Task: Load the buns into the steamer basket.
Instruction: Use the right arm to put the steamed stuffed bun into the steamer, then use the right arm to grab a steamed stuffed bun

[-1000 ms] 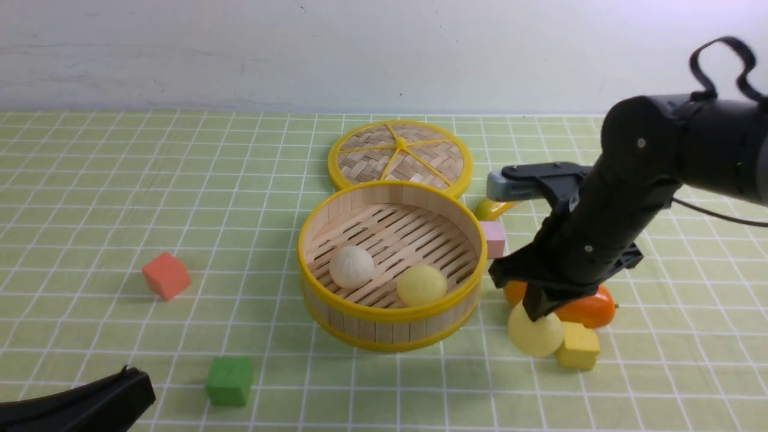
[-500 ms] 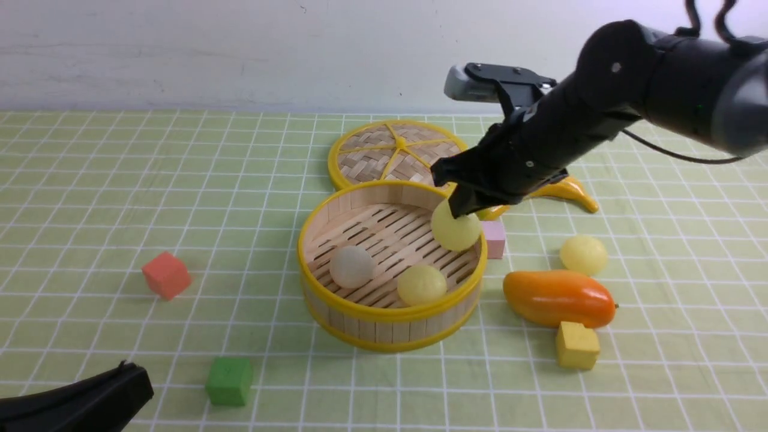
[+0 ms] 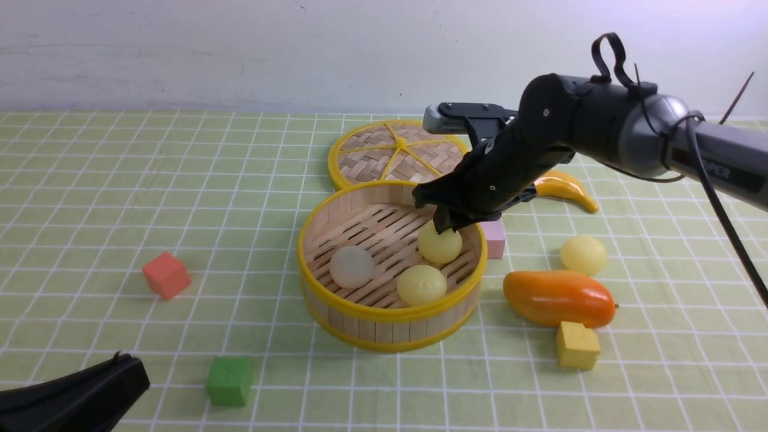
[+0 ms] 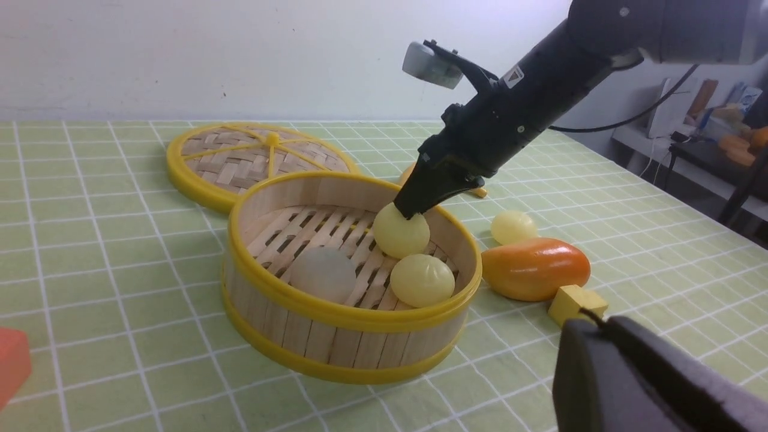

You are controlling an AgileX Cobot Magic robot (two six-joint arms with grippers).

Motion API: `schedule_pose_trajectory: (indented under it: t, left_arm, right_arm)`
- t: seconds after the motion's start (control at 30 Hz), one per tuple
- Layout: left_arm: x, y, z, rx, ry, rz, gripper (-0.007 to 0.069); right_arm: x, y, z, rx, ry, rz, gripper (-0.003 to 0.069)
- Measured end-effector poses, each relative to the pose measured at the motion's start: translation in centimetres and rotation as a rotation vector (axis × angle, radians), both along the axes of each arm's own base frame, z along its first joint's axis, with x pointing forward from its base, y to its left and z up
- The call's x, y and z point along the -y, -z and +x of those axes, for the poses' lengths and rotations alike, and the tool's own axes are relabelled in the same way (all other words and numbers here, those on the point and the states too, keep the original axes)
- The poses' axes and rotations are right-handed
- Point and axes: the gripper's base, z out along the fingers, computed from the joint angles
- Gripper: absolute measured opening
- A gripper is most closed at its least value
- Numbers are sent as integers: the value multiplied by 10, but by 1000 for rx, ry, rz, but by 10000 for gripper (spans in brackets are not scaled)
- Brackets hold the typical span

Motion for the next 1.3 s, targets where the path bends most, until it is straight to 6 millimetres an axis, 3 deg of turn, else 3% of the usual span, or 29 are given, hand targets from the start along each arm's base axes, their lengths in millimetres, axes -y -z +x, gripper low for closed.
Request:
schedule_pose_trajectory:
  t: [0.03, 0.07, 0.1, 0.13, 0.23, 0.33, 0.4, 0.47, 0.63, 1.0, 1.3]
  left_arm:
    - [0, 0, 0, 0, 0, 0, 0]
    - [0, 0, 0, 0, 0, 0, 0]
    - [0, 0, 0, 0, 0, 0, 0]
    - [0, 0, 0, 0, 0, 0, 0]
    - [0, 0, 0, 0, 0, 0, 2]
    - [0, 0, 0, -1, 0, 1, 4]
    - [0, 0, 0, -1, 0, 1, 4]
    - [0, 0, 0, -1, 0, 1, 6]
    - [0, 0, 0, -2, 0, 1, 10]
    - [0, 1, 0, -10, 3, 7, 17]
    - [0, 2, 0, -15, 5, 10, 21]
  right_arm:
    - [1, -2, -1, -1, 5, -3, 254]
    - [1, -2, -1, -2, 6, -2, 263]
    - [2, -8, -3, -10, 10, 0, 344]
    - [2, -10, -4, -9, 10, 1, 353]
    - [8, -40, -16, 4, -7, -8, 464]
    - [22, -62, -24, 22, -12, -61, 474]
    - [56, -75, -32, -18, 67, -158, 441]
    - [91, -64, -34, -108, 173, -216, 392]
    - [123, -23, -28, -214, 270, -237, 314]
    - [142, 12, 4, -128, 366, -151, 296]
    - [141, 18, 11, -89, 376, -134, 296]
